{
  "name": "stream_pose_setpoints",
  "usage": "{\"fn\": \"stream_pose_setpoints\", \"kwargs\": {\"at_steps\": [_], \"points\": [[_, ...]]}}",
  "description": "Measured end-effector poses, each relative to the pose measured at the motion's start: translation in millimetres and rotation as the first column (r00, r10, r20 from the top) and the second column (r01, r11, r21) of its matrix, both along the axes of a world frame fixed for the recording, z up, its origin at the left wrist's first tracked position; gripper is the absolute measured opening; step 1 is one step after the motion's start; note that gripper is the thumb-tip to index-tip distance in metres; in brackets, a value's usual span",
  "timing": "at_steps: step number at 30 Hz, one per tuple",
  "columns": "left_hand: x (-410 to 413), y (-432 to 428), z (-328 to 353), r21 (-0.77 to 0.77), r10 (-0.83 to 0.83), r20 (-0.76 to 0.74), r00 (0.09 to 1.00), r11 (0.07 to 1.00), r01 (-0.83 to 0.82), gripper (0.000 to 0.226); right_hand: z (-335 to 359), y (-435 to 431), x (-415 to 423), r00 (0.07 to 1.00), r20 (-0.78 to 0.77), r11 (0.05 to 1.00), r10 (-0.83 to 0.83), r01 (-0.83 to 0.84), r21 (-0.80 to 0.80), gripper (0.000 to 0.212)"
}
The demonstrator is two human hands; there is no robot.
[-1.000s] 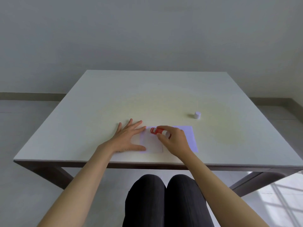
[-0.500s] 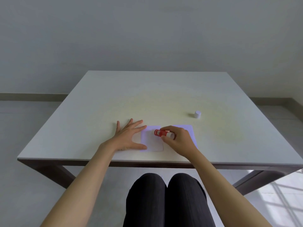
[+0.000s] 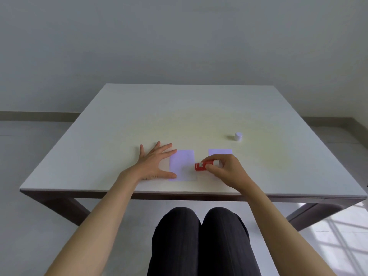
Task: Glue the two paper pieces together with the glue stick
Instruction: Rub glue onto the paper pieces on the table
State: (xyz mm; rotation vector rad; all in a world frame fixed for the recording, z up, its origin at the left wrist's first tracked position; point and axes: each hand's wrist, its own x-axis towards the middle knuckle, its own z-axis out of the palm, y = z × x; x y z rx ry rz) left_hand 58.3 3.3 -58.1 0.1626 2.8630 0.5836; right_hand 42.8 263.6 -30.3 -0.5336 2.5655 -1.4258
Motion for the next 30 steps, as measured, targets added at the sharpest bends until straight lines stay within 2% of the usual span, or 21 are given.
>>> {"fn": "stream_pose_setpoints", "kwargs": {"at_steps": [2,7,9,12,14,17,18,22,27,29,30], "points": [[1,0,0,0.002,0.001,0.004,1.0,1.0,-0.001,0.089,-2,1,-2,0.995,-0.047,0.996,-0.088,0.089,0.023,0.018],[0,1,2,-0.004,-0.001,0.013,1.0,1.0,0.001,0.089,3,9,2,0.995,0.01,0.995,0.097,-0.097,0.019,0.017],[0,1,1,-0.009,-0.002,0.011,1.0,1.0,0.002,0.09,0,9,-1,0.999,-0.03,0.999,0.033,-0.032,0.025,0.009],[0,0,0,-0.002,-0.001,0.01,1.0,1.0,0.001,0.089,-4,0,-6,0.989,-0.079,0.992,-0.121,0.124,0.025,0.013],[0,-1,-1,0.0,-0.001,0.009,1.0,1.0,0.001,0.09,-3,-7,-4,0.996,-0.068,0.998,-0.062,0.063,0.004,0.012],[0,-2,-3,0.007,0.0,-0.007,1.0,1.0,0.0,0.092,-1,-19,-5,0.994,-0.01,0.994,0.111,-0.111,-0.002,0.01],[0,-2,-4,0.014,0.0,-0.012,1.0,1.0,0.001,0.092,-1,-24,-8,0.994,-0.007,0.994,0.107,-0.107,0.01,0.01],[0,-3,-5,0.021,-0.006,-0.018,1.0,1.0,0.006,0.091,-3,-40,-17,0.991,-0.08,0.993,-0.107,0.11,0.04,0.024],[0,-3,-5,0.016,-0.006,-0.013,1.0,1.0,0.006,0.095,3,-37,-9,0.987,-0.039,0.983,0.157,-0.152,0.099,0.017],[1,-4,-6,0.011,-0.012,-0.023,1.0,1.0,0.012,0.095,5,-34,-9,0.994,-0.027,0.995,0.102,-0.102,0.024,0.019],[1,-4,-7,0.01,-0.012,-0.03,0.999,1.0,0.013,0.096,7,-31,-10,0.999,-0.005,0.997,0.041,-0.041,-0.068,0.019]]}}
